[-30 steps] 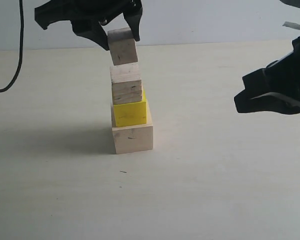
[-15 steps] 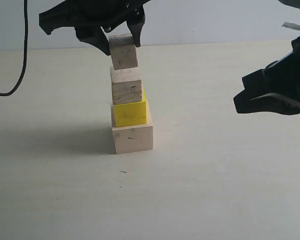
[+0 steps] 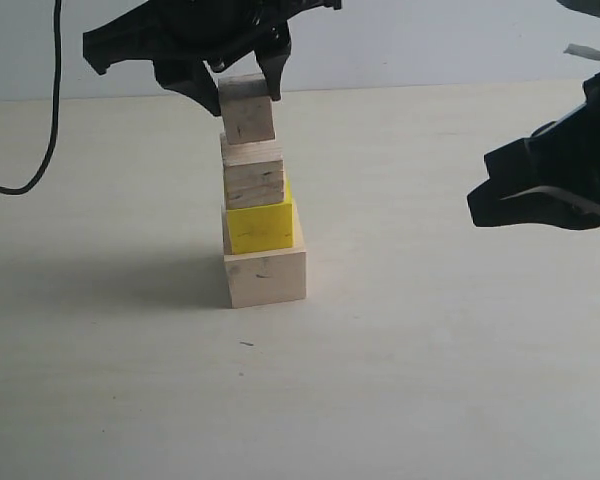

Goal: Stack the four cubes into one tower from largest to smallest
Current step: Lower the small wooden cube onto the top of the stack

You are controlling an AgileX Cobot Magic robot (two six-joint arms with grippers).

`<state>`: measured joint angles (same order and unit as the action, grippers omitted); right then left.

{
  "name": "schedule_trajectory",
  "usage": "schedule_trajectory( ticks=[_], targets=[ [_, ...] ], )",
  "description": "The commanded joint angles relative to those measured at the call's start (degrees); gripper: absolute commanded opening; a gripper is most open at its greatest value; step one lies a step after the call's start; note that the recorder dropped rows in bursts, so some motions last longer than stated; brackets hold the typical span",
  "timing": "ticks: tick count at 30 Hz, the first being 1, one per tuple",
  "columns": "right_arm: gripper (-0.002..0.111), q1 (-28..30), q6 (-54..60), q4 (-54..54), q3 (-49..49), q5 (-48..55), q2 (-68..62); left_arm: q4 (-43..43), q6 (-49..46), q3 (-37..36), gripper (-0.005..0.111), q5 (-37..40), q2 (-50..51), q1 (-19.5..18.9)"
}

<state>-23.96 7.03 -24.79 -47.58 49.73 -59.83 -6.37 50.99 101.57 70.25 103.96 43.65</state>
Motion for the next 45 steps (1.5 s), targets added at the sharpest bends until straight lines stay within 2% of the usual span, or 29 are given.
schedule_trajectory(
  ticks=[1,45],
  targets=[
    [0.000,-0.01,0.49,-0.03,0.15,-0.38,0.52,-0.93,0.25,-0.10,0.000,-0.29,-0.21,0.28],
    [0.000,-0.01,0.61,-0.12,0.15,-0.13,0.52,-3.08,0.47,-2.11,0.000,-0.29,-0.21,1.54]
  ],
)
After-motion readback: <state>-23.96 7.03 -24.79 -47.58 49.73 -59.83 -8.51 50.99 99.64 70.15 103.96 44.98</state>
